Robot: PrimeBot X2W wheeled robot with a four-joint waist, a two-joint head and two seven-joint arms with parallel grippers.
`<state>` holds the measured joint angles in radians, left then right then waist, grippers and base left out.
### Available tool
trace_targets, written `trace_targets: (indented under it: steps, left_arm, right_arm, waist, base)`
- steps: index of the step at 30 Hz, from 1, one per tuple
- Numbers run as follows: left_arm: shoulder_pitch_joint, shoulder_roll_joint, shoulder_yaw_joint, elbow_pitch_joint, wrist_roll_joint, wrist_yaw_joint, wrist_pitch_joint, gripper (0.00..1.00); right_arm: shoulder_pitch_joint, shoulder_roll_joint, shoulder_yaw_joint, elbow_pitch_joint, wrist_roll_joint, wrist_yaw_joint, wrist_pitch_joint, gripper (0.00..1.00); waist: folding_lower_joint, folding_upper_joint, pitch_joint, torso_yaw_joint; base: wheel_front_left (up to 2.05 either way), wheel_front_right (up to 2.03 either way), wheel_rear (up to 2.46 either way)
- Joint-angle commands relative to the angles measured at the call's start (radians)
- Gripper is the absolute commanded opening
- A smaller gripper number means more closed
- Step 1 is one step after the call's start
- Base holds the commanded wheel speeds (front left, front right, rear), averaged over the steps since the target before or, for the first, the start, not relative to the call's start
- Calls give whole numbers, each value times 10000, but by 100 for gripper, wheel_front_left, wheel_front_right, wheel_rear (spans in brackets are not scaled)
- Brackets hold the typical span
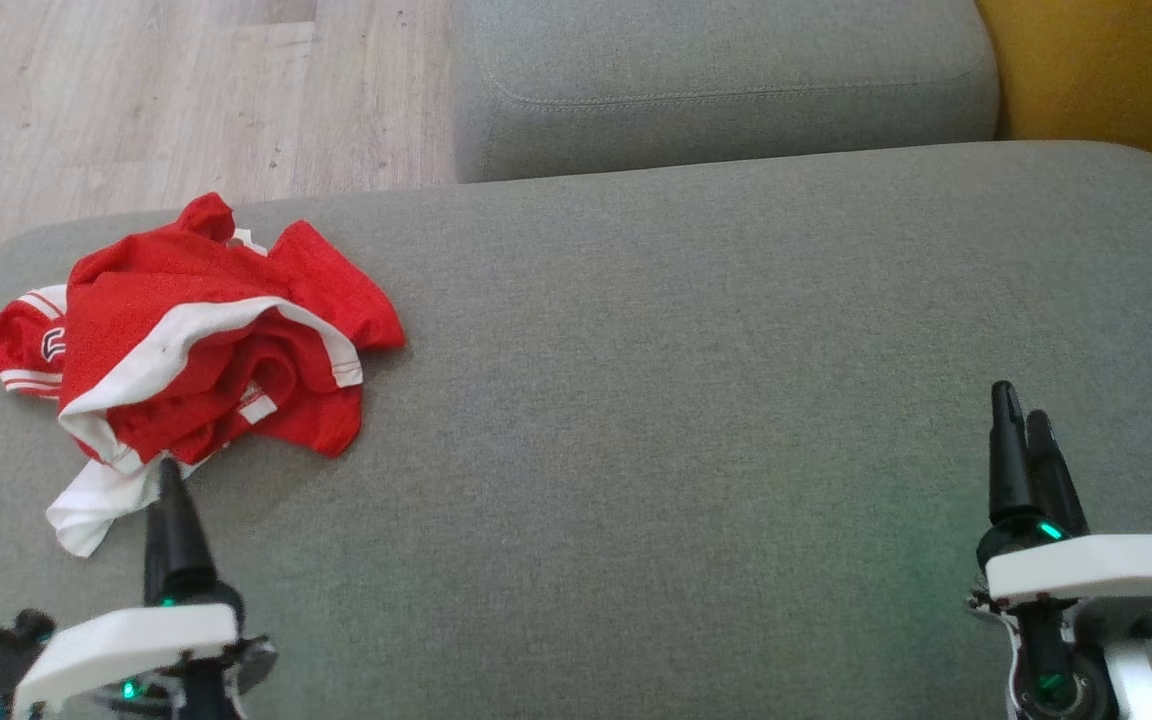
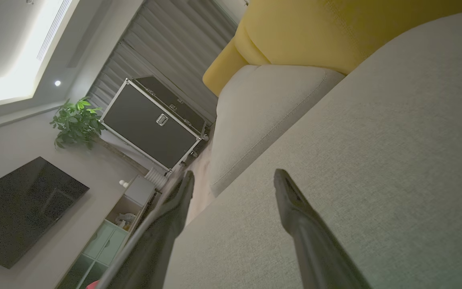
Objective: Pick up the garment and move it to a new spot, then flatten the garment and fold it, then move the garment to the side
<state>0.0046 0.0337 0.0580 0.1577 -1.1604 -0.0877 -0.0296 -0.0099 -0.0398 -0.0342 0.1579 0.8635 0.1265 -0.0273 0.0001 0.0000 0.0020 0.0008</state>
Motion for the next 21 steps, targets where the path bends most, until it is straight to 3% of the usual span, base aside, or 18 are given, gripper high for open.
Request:
trace_targets:
  steps: [1,9,21]
  left_arm:
    - [-387,101,-56,-458,461,48,-157,100]
    - [-384,108,-944,-345,2573,87,-391,100]
    - [-472,128,-1674,-290,4737,412,-744,100]
  right_arm:
    - [-409,-61,168,-427,-473,19,-171,100]
    - [-383,-66,434,-468,-1874,21,-406,100]
    - [-374,-73,668,-393,-3891,25,-760,100]
  waist:
    - [0,0,1,1]
    - [0,0,-12,-2]
    - [0,0,-19,-45]
  base:
    - [0,0,0]
    - [0,0,0]
    - [0,0,0]
